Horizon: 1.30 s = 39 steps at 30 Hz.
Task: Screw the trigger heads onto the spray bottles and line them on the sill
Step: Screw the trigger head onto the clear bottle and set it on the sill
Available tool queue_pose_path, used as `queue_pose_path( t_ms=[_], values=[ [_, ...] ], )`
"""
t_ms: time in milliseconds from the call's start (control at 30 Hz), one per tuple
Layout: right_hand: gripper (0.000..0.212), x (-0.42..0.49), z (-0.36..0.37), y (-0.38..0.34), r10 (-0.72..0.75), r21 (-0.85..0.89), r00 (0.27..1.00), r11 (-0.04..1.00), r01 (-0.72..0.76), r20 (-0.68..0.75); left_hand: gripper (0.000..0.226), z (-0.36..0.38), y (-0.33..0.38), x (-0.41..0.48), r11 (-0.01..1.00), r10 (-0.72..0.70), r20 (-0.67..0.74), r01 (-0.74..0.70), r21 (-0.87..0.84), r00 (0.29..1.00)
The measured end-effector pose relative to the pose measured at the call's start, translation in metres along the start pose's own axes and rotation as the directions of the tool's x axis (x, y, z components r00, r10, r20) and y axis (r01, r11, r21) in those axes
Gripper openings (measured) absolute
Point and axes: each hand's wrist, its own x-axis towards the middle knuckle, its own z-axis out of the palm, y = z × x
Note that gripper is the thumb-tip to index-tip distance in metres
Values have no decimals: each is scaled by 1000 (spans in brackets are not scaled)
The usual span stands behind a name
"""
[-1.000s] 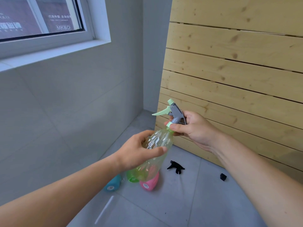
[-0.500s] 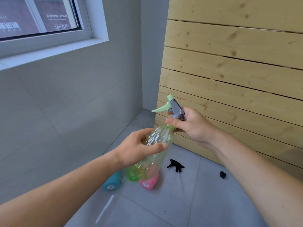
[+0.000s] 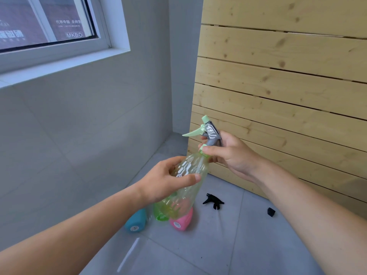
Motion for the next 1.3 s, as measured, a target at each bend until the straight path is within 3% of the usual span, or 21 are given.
queue_pose_path(
  t_ms=[67, 167, 233, 467, 567, 733, 900, 967, 1167, 1233, 1300],
  values=[
    [26, -2, -1, -2, -26, 27, 999, 999, 26, 20, 52, 0, 0, 1, 1000, 4, -6, -4, -2, 1000],
    [21, -1, 6, 2, -45, -77, 995, 996, 38, -91, 53, 2, 0, 1, 1000, 4, -9, -4, -9, 1000],
    [22, 0, 8, 0, -25, -15, 990, 1000, 23, -140, 56, 3, 2, 1, 1000, 16, -16, -16, -12, 1000],
    [17, -3, -1, -4, -1, 220, 1000, 976, -4, 22, 58, 1, 4, 0, 999, -15, 46, 17, -42, 999],
    [29, -4, 0, -5, -4, 250, 999, 968, -8, 47, 53, -1, 4, -1, 997, -22, 66, 27, -71, 998],
    [4, -1, 3, -4, -9, 301, 998, 953, -9, 60, 49, 3, 4, -2, 995, 27, 68, -20, -95, 997],
    [7, 1, 8, 0, -2, 271, 1000, 963, 0, 5, 56, 4, 2, 1, 999, 29, -1, -29, 34, 1000],
    [7, 1, 11, 2, -6, 261, 1000, 965, 13, -28, 50, 3, 2, 3, 987, 37, -49, -29, 156, 998],
    [12, 3, 15, 4, -14, 270, 994, 962, 42, -106, 44, 8, 5, 4, 881, 176, -159, -83, 466, 971],
    [9, 4, 13, 3, 1, 274, 995, 961, 28, -102, 50, 6, 5, 5, 917, 143, -137, -80, 390, 980],
    [9, 4, 9, 1, 15, 292, 996, 956, 11, -87, 43, 2, 4, 6, 983, 80, -40, -73, 169, 996]
  ],
)
